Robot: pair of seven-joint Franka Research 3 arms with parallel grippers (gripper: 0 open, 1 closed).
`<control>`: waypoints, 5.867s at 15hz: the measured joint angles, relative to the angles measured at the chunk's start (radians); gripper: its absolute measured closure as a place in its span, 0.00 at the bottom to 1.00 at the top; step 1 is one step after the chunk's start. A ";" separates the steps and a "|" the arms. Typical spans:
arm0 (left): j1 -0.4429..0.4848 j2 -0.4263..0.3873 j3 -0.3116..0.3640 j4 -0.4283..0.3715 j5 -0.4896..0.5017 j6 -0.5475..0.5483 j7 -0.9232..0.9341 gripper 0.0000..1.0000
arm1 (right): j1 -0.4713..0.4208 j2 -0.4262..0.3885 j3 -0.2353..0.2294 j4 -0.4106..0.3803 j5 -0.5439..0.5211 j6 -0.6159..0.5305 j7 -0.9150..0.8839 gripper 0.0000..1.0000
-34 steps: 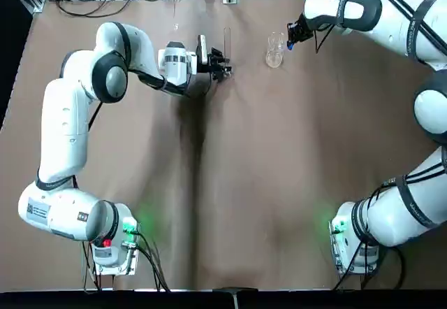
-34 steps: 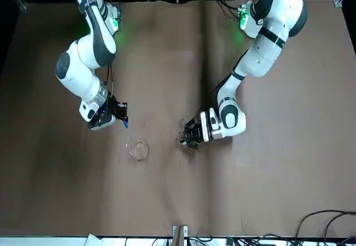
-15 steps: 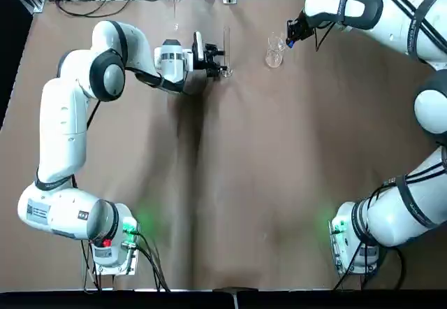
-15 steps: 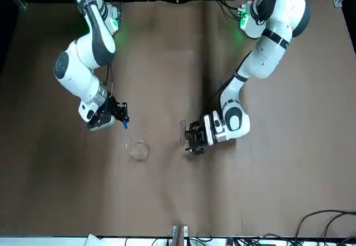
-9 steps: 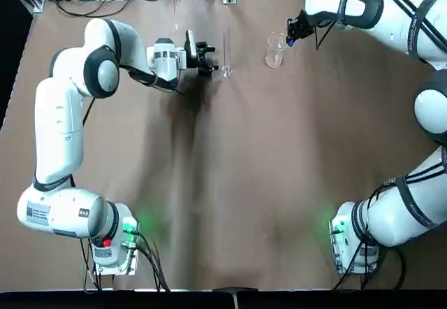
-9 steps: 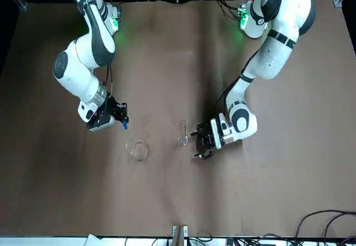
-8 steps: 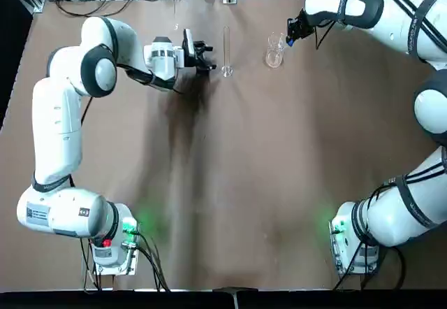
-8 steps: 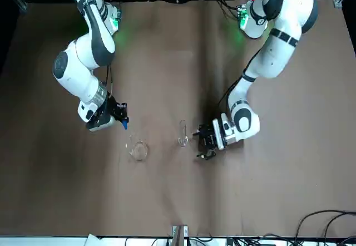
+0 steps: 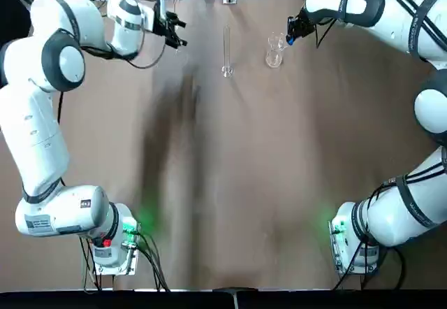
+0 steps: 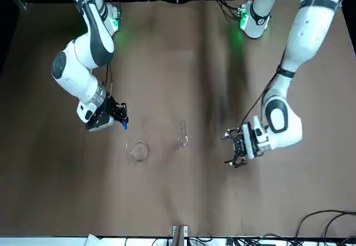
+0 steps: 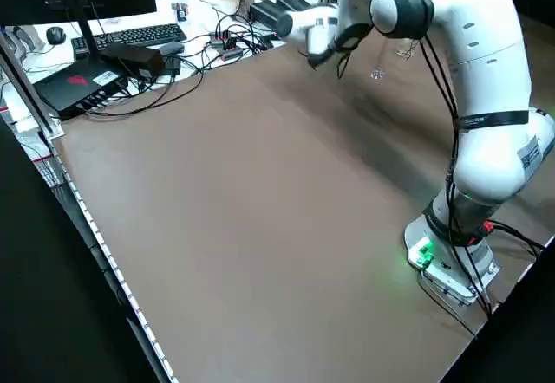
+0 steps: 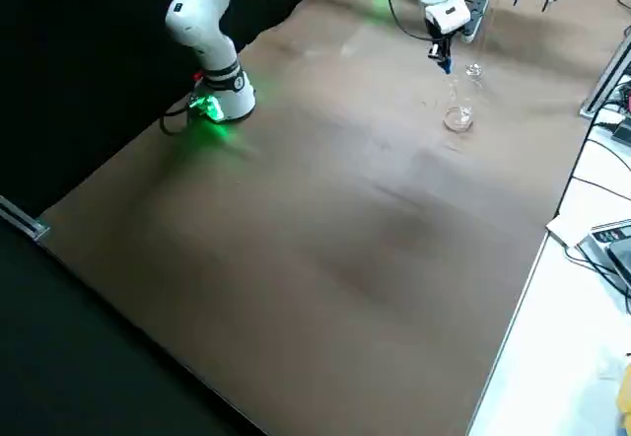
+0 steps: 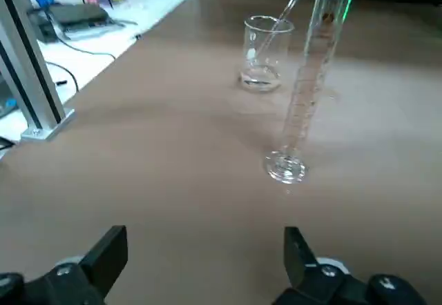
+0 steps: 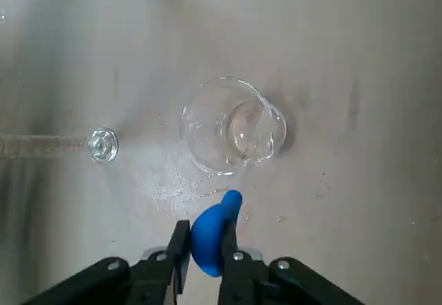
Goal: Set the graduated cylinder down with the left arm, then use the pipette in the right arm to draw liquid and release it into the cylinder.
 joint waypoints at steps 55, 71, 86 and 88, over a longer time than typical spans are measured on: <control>0.181 -0.657 -0.083 0.043 1.141 -0.689 -2.211 0.00 | -0.030 0.018 -0.006 0.385 0.003 -0.461 0.377 0.78; 0.173 -0.657 -0.096 0.043 1.141 -0.689 -2.211 0.00 | -0.022 0.017 0.009 0.448 0.099 -0.518 0.471 0.78; 0.173 -0.657 -0.098 0.043 1.141 -0.689 -2.211 0.00 | -0.001 0.008 0.070 0.464 0.164 -0.523 0.539 0.77; 0.173 -0.656 -0.098 0.043 1.141 -0.689 -2.211 0.00 | -0.002 0.000 0.070 0.465 0.199 -0.523 0.541 0.77</control>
